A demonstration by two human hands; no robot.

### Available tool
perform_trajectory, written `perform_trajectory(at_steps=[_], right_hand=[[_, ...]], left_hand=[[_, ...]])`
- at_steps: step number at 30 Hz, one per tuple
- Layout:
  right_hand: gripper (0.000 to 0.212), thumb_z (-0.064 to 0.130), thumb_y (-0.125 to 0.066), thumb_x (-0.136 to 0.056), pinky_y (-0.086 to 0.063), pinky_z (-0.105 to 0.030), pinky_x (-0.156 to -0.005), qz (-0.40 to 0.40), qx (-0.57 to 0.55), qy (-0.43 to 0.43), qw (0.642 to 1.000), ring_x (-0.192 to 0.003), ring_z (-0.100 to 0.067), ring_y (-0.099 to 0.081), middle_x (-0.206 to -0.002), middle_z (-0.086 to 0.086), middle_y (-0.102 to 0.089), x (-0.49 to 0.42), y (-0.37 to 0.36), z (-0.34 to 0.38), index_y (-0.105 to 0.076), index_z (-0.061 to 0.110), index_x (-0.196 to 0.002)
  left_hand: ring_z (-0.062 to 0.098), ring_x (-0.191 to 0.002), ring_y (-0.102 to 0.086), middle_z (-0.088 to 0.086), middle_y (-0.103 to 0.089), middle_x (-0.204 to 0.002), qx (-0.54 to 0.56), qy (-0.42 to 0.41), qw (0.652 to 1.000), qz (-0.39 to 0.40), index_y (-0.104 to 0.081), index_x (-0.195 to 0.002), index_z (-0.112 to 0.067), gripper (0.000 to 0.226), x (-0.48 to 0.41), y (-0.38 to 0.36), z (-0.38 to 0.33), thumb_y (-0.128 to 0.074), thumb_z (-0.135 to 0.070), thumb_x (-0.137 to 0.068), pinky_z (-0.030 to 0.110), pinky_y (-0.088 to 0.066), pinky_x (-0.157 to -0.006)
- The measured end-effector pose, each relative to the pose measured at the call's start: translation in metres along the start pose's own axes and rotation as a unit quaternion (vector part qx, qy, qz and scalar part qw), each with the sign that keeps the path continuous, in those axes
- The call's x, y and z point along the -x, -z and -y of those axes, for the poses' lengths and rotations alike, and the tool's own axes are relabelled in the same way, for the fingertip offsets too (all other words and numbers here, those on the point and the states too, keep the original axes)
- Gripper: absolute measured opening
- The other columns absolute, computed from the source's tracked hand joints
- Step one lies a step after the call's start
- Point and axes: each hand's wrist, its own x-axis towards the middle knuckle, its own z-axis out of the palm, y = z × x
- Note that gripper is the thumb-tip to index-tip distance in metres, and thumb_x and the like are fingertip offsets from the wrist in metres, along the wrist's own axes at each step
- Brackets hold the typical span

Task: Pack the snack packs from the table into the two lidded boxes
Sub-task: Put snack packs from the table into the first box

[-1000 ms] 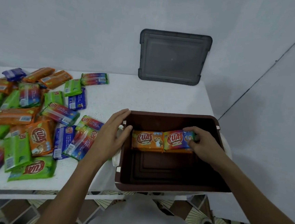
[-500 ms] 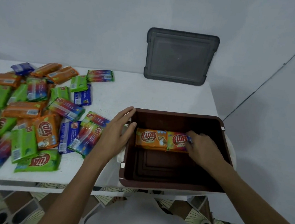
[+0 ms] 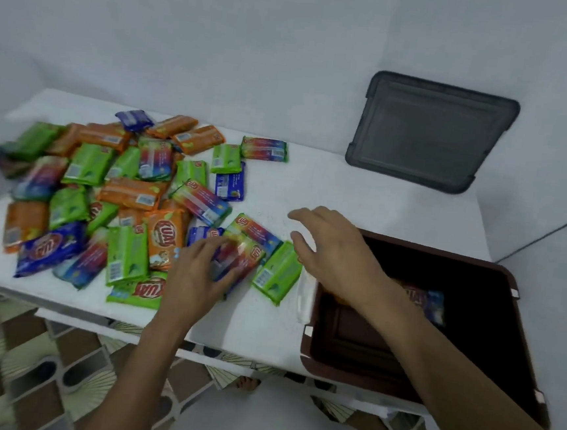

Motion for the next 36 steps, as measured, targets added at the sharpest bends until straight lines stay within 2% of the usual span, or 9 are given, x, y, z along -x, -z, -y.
perform_trajectory(at_steps=[3,5,8,12,15,20,25,31,36], right_hand=[[0.038,0.031,-0.052,-0.096,-0.047,-0.04,-0.083,0.145,0.072,-0.014,0.987,-0.103,-0.03,-0.055,-0.113,-0.011,-0.057,-0.037,-0.021,0.011,-0.049,0.017,-0.131],[0.043,0.038,-0.06,-0.09,-0.045,-0.035,-0.073,0.225,0.12,-0.033,0.966,-0.101,-0.03,-0.057,-0.11,-0.011,-0.056,-0.053,-0.033,0.018,-0.047,0.015,-0.123],[0.069,0.046,-0.075,-0.076,-0.043,-0.032,-0.068,0.315,0.146,-0.064,0.936,-0.098,-0.028,-0.059,-0.112,-0.012,-0.056,-0.065,-0.056,0.022,-0.04,0.012,-0.125],[0.107,0.059,-0.083,-0.059,-0.047,-0.035,-0.08,0.402,0.153,-0.119,0.895,-0.109,-0.027,-0.055,-0.123,-0.014,-0.052,-0.068,-0.08,0.021,-0.03,0.011,-0.138],[0.11,0.06,-0.084,-0.056,-0.048,-0.04,-0.088,0.403,0.194,-0.121,0.886,-0.113,-0.03,-0.05,-0.126,-0.018,-0.047,-0.065,-0.089,0.019,-0.029,0.01,-0.138],[0.104,0.053,-0.081,-0.063,-0.05,-0.04,-0.085,0.388,0.201,-0.099,0.894,-0.111,-0.031,-0.05,-0.125,-0.018,-0.045,-0.062,-0.09,0.018,-0.026,0.012,-0.14],[0.102,0.049,-0.078,-0.063,-0.05,-0.046,-0.089,0.413,0.194,-0.105,0.884,-0.112,-0.036,-0.044,-0.126,-0.019,-0.038,-0.064,-0.091,0.015,-0.02,0.018,-0.14],[0.106,0.045,-0.076,-0.07,-0.051,-0.038,-0.081,0.435,0.094,-0.146,0.884,-0.111,-0.038,-0.053,-0.136,-0.019,-0.026,-0.071,-0.077,0.019,-0.006,0.028,-0.147],[0.08,0.043,-0.075,-0.073,-0.049,-0.036,-0.068,0.404,0.004,-0.154,0.902,-0.1,-0.031,-0.054,-0.123,-0.011,-0.031,-0.075,-0.056,0.021,-0.022,0.031,-0.131]], left_hand=[[0.032,-0.107,-0.056,0.012,-0.06,-0.122,-0.06,0.008,0.998,0.022,-0.054,-0.133,-0.01,0.083,0.008,-0.004,0.019,-0.067,-0.066,-0.072,0.046,-0.049,-0.085],[0.031,-0.108,-0.054,0.01,-0.057,-0.121,-0.086,0.009,0.996,0.035,-0.054,-0.132,-0.011,0.093,0.012,-0.009,0.025,-0.067,-0.074,-0.065,0.047,-0.05,-0.085],[0.031,-0.107,-0.053,0.01,-0.056,-0.117,-0.095,-0.004,0.995,0.023,-0.054,-0.131,-0.011,0.092,0.014,-0.015,0.029,-0.079,-0.064,-0.061,0.044,-0.05,-0.084],[0.029,-0.105,-0.053,0.009,-0.057,-0.113,-0.096,-0.02,0.995,0.005,-0.053,-0.131,-0.011,0.087,0.014,-0.018,0.033,-0.075,-0.063,-0.065,0.042,-0.048,-0.087],[0.028,-0.105,-0.055,0.01,-0.057,-0.113,-0.093,-0.028,0.995,-0.001,-0.052,-0.132,-0.011,0.084,0.015,-0.019,0.035,-0.073,-0.062,-0.068,0.042,-0.047,-0.089],[0.028,-0.106,-0.055,0.01,-0.057,-0.117,-0.072,-0.021,0.997,-0.002,-0.05,-0.135,-0.011,0.081,0.013,-0.018,0.038,-0.053,-0.065,-0.075,0.044,-0.048,-0.089],[0.026,-0.108,-0.054,0.009,-0.058,-0.121,-0.041,-0.028,0.999,-0.012,-0.045,-0.141,-0.01,0.085,0.01,-0.014,0.041,-0.051,-0.064,-0.075,0.044,-0.049,-0.092],[0.02,-0.106,-0.053,0.008,-0.057,-0.121,0.027,-0.039,0.998,-0.035,-0.038,-0.146,-0.016,0.083,0.008,-0.005,0.04,-0.057,-0.058,-0.076,0.032,-0.048,-0.085],[0.012,-0.117,-0.049,0.001,-0.05,-0.133,0.143,0.001,0.989,-0.035,-0.033,-0.147,-0.027,0.083,0.005,0.006,0.037,-0.064,-0.052,-0.074,0.027,-0.048,-0.088]])
